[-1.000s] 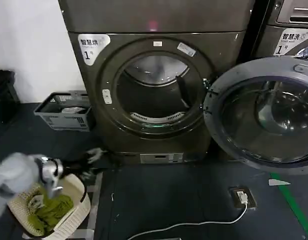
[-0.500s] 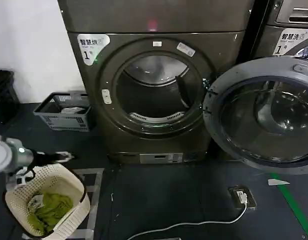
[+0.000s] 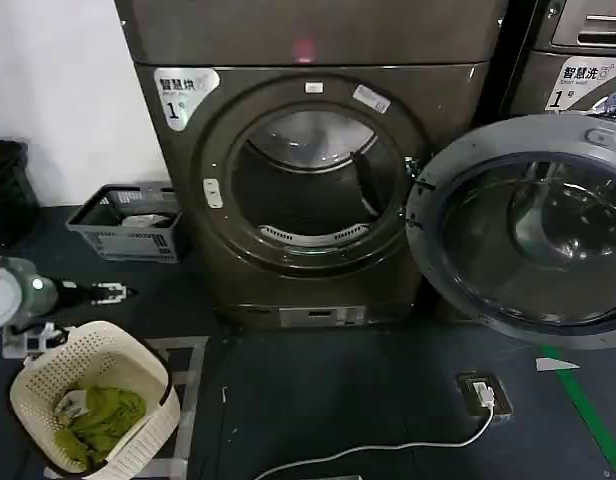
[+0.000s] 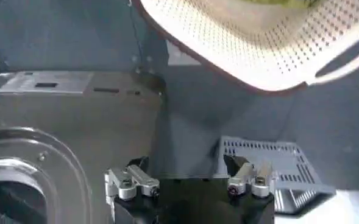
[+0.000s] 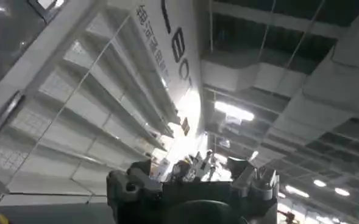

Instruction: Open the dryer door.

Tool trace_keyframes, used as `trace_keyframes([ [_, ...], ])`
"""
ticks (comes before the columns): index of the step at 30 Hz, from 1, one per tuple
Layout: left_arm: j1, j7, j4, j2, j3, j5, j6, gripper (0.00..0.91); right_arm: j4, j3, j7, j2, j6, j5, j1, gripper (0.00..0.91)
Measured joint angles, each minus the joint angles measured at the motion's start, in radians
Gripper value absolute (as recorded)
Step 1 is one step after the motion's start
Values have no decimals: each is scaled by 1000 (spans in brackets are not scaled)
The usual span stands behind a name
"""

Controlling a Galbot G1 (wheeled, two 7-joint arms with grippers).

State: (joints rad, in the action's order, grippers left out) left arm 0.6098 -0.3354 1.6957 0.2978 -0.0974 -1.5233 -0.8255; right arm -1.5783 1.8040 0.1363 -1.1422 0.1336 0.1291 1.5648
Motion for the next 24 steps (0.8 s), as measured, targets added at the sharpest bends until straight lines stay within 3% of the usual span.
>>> trace_keyframes([
  [13, -14, 3, -82, 0, 7, -122, 1, 907, 8, 1, -8, 2, 14, 4, 0, 907],
  [19, 23, 5, -117, -20, -5, -117, 1, 907, 15, -1, -12, 1, 26, 4, 1, 907],
  [24, 88, 7, -154, -54, -27, -8, 2, 907, 24, -1, -13, 1, 44, 4, 3, 907],
])
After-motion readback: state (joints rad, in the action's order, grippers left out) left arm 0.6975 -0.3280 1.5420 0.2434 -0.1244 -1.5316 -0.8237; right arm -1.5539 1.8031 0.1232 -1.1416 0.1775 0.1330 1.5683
